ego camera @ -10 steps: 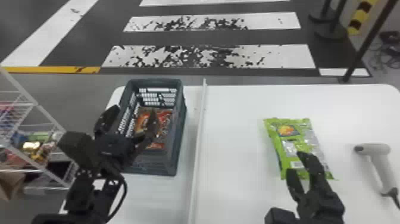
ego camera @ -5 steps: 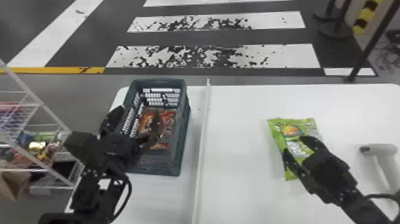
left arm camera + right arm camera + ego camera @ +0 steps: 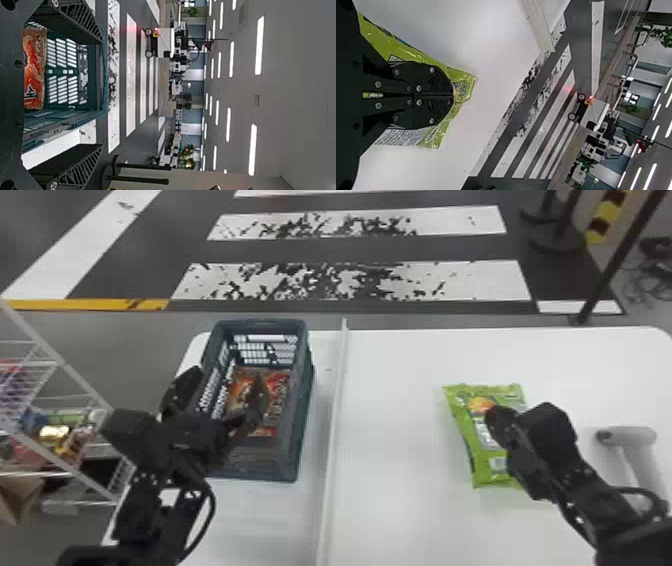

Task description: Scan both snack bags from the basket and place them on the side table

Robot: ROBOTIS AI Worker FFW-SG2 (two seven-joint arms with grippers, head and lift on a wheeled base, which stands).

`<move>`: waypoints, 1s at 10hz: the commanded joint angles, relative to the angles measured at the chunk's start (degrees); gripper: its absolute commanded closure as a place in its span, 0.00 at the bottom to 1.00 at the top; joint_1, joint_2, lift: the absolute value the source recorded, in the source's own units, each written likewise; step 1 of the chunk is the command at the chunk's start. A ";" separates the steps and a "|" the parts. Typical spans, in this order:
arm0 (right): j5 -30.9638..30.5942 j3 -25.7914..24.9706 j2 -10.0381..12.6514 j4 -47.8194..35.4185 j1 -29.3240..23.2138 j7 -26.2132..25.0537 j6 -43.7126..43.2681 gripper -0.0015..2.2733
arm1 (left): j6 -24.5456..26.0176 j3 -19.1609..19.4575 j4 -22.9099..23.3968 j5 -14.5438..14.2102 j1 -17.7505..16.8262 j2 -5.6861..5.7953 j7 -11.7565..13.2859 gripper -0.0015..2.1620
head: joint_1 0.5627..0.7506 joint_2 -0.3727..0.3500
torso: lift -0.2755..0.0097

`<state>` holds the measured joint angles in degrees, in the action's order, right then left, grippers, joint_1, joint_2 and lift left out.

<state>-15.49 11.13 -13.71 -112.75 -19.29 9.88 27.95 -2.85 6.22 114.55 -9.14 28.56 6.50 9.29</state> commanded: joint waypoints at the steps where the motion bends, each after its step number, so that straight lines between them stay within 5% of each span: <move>1: 0.46 -1.90 1.84 3.85 0.92 0.93 -0.57 0.99 | 0.00 -0.33 -0.47 0.00 -0.17 0.00 0.03 0.03 | 0.70 0.66 | 0.70; 5: 0.37 -2.43 2.28 13.17 3.47 1.54 -3.03 0.99 | 0.00 -0.51 -0.73 -0.53 -0.17 0.00 0.20 0.03 | 0.70 0.62 | 0.70; 10: 0.55 -6.83 4.13 14.14 4.00 1.37 -3.38 0.99 | -0.17 -0.51 -0.73 -0.88 0.09 0.00 0.29 0.03 | 0.70 0.57 | 0.70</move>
<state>-14.96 4.81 -9.81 -98.61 -15.34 11.25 24.43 -2.97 5.71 113.77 -9.95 28.55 6.50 9.56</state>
